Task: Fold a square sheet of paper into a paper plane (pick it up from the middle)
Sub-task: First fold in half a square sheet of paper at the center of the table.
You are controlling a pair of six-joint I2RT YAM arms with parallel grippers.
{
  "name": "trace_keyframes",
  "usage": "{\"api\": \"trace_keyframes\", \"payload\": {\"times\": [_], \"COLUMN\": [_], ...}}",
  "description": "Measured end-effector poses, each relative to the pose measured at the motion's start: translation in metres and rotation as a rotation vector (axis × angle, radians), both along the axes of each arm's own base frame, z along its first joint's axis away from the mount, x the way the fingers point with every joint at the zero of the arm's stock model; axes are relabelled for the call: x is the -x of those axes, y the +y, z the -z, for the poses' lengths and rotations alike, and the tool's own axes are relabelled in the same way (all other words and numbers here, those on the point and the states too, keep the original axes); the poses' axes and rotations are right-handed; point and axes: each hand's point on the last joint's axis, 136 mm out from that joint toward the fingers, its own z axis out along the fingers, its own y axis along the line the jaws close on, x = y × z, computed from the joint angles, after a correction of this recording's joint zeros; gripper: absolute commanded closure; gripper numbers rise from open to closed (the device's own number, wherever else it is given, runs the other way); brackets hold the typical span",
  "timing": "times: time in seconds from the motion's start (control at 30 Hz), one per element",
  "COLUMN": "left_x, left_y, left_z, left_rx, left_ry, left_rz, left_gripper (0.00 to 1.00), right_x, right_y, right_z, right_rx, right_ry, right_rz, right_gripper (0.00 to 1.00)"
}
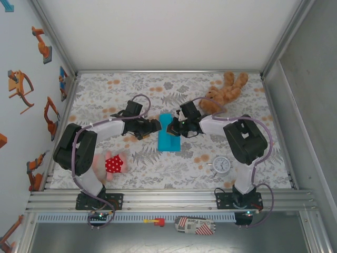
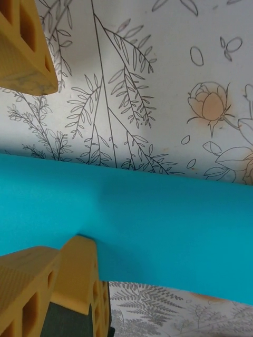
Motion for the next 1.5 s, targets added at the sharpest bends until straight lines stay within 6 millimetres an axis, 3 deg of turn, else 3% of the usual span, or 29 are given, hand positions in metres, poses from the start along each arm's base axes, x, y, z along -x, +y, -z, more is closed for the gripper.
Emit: {"api": "trace_keyframes", "payload": {"times": [0.3,0.6,1.13,1.3,1.5], "left_x": [-0.005,-0.009,-0.006,-0.007,-0.008], "left_y": [-0.021,-0.037,-0.039,-0.038,-0.037], "left_z": [0.004,0.011,0.026,0.030,0.034], "left_rx": [0.002,-0.014,-0.067,-0.107,-0.178], "left_ry": [0.012,0.032,0.083,0.101,0.129], "left_rz": [0.030,0.054,0.061,0.057,0.054], "left_gripper": [0.41,0.48,0.59,0.61,0.61], "right_x": [0.005,0.006,0.006,0.003,-0.009], "right_y": [-0.017,-0.024,-0.028,-0.031,-0.047], "right_z": [0.013,0.017,0.018,0.015,-0.020], "right_rx": [0.114,0.157,0.168,0.180,0.186], "right_ry": [-0.008,-0.021,-0.011,-0.020,-0.114], "right_rz": [-0.010,-0.015,-0.008,0.005,0.069], "right_gripper": [1.00,1.00,1.00,0.87,0.73]}}
